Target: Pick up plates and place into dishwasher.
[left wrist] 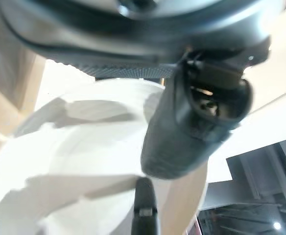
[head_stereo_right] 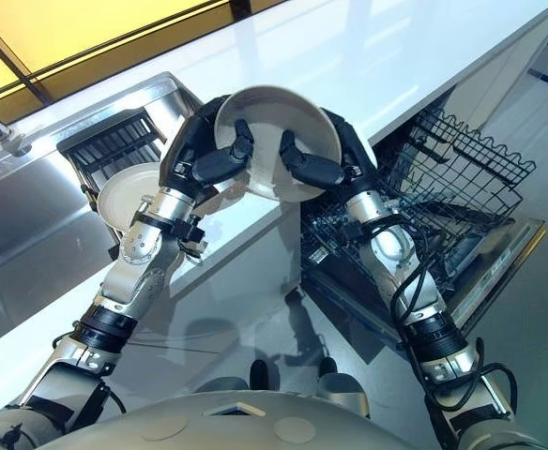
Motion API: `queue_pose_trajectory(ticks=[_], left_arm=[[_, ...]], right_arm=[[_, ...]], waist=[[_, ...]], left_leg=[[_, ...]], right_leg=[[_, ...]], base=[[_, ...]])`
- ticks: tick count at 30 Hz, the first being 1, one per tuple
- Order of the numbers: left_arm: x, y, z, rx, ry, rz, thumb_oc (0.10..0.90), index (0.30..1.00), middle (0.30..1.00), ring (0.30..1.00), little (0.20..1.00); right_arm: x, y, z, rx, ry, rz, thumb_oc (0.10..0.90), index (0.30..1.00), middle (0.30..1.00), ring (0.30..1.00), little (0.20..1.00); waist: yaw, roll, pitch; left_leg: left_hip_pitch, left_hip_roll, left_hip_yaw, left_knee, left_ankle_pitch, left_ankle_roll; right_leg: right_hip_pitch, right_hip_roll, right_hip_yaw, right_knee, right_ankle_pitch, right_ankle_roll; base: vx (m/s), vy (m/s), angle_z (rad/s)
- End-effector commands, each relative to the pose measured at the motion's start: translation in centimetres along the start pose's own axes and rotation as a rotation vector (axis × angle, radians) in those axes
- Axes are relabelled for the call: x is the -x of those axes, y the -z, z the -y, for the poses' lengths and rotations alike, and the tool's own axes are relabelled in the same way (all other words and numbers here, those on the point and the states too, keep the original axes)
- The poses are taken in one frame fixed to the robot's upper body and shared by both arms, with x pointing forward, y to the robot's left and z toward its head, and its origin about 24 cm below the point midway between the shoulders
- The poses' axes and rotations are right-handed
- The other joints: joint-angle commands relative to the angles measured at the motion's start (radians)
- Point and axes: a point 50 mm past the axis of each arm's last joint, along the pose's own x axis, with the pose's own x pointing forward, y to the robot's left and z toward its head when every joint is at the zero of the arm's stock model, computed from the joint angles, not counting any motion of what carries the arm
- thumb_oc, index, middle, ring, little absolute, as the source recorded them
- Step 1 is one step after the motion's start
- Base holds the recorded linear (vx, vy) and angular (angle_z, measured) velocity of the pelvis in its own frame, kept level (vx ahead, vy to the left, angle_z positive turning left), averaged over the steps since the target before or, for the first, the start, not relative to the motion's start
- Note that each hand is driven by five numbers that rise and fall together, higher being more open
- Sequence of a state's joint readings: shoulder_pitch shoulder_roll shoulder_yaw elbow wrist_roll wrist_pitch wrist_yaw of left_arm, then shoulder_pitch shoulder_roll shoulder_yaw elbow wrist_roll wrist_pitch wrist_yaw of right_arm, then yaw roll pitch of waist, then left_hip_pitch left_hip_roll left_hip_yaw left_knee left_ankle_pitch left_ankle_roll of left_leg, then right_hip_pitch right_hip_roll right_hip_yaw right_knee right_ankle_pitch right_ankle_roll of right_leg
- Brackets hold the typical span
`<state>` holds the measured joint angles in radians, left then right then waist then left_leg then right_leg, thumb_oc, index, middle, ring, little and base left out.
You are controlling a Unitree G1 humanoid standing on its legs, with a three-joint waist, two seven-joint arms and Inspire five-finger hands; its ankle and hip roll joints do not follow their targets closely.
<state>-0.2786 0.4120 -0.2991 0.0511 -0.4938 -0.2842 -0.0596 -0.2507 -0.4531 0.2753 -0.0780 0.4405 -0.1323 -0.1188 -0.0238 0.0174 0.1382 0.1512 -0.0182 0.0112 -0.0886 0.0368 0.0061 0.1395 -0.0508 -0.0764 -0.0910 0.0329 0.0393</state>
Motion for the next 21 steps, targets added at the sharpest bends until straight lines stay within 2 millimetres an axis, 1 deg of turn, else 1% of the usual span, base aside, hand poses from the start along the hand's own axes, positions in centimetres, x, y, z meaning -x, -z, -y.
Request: queue_pose_trajectory(ticks=[1, 3, 4, 5, 6, 9, 10, 12, 14, 16, 18, 19, 21], left_arm=[[-2.3, -3.4, 0.1, -0.088, 0.029, 0.160, 0.800, 0.900, 0.900, 0.900, 0.900], [-2.1, -4.4, -2.7, -0.199, -0.053, 0.143, 0.800, 0.900, 0.900, 0.900, 0.900], [-2.1, -4.5, -3.0, -0.213, -0.062, 0.141, 0.800, 0.900, 0.900, 0.900, 0.900], [-2.1, -4.8, -3.9, -0.248, -0.091, 0.137, 0.800, 0.900, 0.900, 0.900, 0.900], [-1.9, -5.5, -5.3, -0.302, -0.130, 0.133, 0.800, 0.900, 0.900, 0.900, 0.900], [-1.3, -6.7, -8.2, -0.428, -0.226, 0.111, 0.800, 0.900, 0.900, 0.900, 0.900], [-1.1, -6.9, -8.9, -0.449, -0.249, 0.105, 0.800, 0.900, 0.900, 0.900, 0.900], [-0.5, -7.5, -10.6, -0.484, -0.311, 0.095, 0.800, 0.900, 0.900, 0.900, 0.900], [-0.1, -7.8, -11.6, -0.505, -0.350, 0.088, 0.800, 0.900, 0.900, 0.900, 0.900], [0.6, -8.2, -12.5, -0.530, -0.395, 0.088, 0.800, 0.900, 0.900, 0.900, 0.900], [1.0, -8.9, -13.2, -0.552, -0.432, 0.107, 0.800, 0.900, 0.900, 0.900, 0.900], [1.1, -9.3, -13.5, -0.565, -0.448, 0.122, 0.800, 0.900, 0.900, 0.900, 0.900], [1.2, -10.3, -13.9, -0.576, -0.488, 0.173, 0.800, 0.900, 0.900, 0.900, 0.900]], right_arm=[[-3.2, -9.8, 6.1, 0.042, 0.390, 0.511, 0.100, 0.300, 0.300, 0.300, 0.200], [-2.9, -10.4, 9.2, 0.135, 0.513, 0.493, 0.100, 0.300, 0.300, 0.300, 0.200], [-2.8, -10.4, 9.5, 0.147, 0.524, 0.488, 0.100, 0.300, 0.300, 0.300, 0.200], [-2.7, -10.4, 10.4, 0.185, 0.563, 0.475, 0.100, 0.300, 0.300, 0.300, 0.200], [-2.3, -10.4, 11.7, 0.251, 0.615, 0.460, 0.100, 0.300, 0.300, 0.300, 0.200], [-1.3, -10.6, 14.2, 0.439, 0.722, 0.430, 0.100, 0.300, 0.300, 0.300, 0.200], [-1.1, -10.7, 14.8, 0.485, 0.748, 0.422, 0.100, 0.300, 0.300, 0.300, 0.200], [-0.8, -11.0, 16.3, 0.642, 0.816, 0.387, 0.100, 0.300, 0.300, 0.300, 0.200], [-0.5, -11.4, 17.4, 0.765, 0.867, 0.356, 0.100, 0.300, 0.300, 0.300, 0.200], [0.2, -12.0, 19.2, 0.932, 0.928, 0.303, 0.100, 0.300, 0.300, 0.300, 0.200], [0.9, -12.9, 20.8, 1.049, 0.973, 0.258, 0.100, 0.300, 0.300, 0.300, 0.200], [1.2, -13.5, 21.4, 1.096, 0.998, 0.244, 0.100, 0.300, 0.300, 0.300, 0.200], [1.7, -14.4, 22.5, 1.111, 1.046, 0.222, 0.100, 0.300, 0.300, 0.300, 0.200]], waist=[[0.012, 0.014, -0.079], [0.022, 0.015, -0.080], [0.022, 0.016, -0.080], [0.025, 0.016, -0.079], [0.029, 0.017, -0.079], [0.034, 0.022, -0.075], [0.036, 0.023, -0.074], [0.041, 0.027, -0.070], [0.044, 0.031, -0.065], [0.050, 0.036, -0.054], [0.054, 0.041, -0.040], [0.055, 0.046, -0.026], [0.056, 0.055, 0.009]], left_leg=[[-0.015, -0.056, -0.022, 0.020, -0.105, 0.031], [-0.019, -0.058, -0.033, 0.020, -0.101, 0.028], [-0.019, -0.058, -0.034, 0.020, -0.100, 0.028], [-0.019, -0.059, -0.038, 0.020, -0.099, 0.027], [-0.019, -0.059, -0.043, 0.018, -0.097, 0.024], [-0.017, -0.061, -0.053, 0.017, -0.095, 0.021], [-0.016, -0.062, -0.056, 0.017, -0.095, 0.020], [-0.016, -0.063, -0.061, 0.019, -0.095, 0.018], [-0.018, -0.063, -0.066, 0.024, -0.094, 0.015], [-0.025, -0.063, -0.075, 0.037, -0.093, 0.010], [-0.038, -0.064, -0.086, 0.054, -0.097, 0.003], [-0.053, -0.065, -0.090, 0.068, -0.095, 0.000], [-0.091, -0.067, -0.098, 0.088, -0.090, -0.006]], right_leg=[[-0.040, 0.094, -0.043, 0.158, -0.180, -0.005], [-0.038, 0.093, -0.051, 0.157, -0.182, -0.008], [-0.037, 0.093, -0.052, 0.157, -0.183, -0.008], [-0.036, 0.092, -0.054, 0.157, -0.184, -0.009], [-0.034, 0.092, -0.057, 0.156, -0.185, -0.010], [-0.030, 0.092, -0.066, 0.157, -0.191, -0.013], [-0.029, 0.091, -0.067, 0.158, -0.193, -0.013], [-0.027, 0.090, -0.071, 0.164, -0.198, -0.015], [-0.029, 0.088, -0.076, 0.175, -0.205, -0.017], [-0.036, 0.084, -0.081, 0.200, -0.216, -0.020], [-0.051, 0.078, -0.086, 0.235, -0.237, -0.023], [-0.068, 0.074, -0.087, 0.258, -0.243, -0.026], [-0.111, 0.068, -0.089, 0.300, -0.255, -0.032]], base=[[0.02, -0.042, 0.08], [0.04, -0.053, 0.14], [0.06, -0.049, 0.15], [0.07, -0.044, 0.10], [0.10, -0.059, 0.10], [0.11, -0.051, 0.11], [0.11, -0.038, 0.10], [0.12, -0.036, 0.04], [0.12, -0.034, 0.03], [0.11, -0.033, 0.07], [0.07, -0.022, 0.21], [0.01, -0.012, 0.28], [-0.11, -0.008, 0.27]])
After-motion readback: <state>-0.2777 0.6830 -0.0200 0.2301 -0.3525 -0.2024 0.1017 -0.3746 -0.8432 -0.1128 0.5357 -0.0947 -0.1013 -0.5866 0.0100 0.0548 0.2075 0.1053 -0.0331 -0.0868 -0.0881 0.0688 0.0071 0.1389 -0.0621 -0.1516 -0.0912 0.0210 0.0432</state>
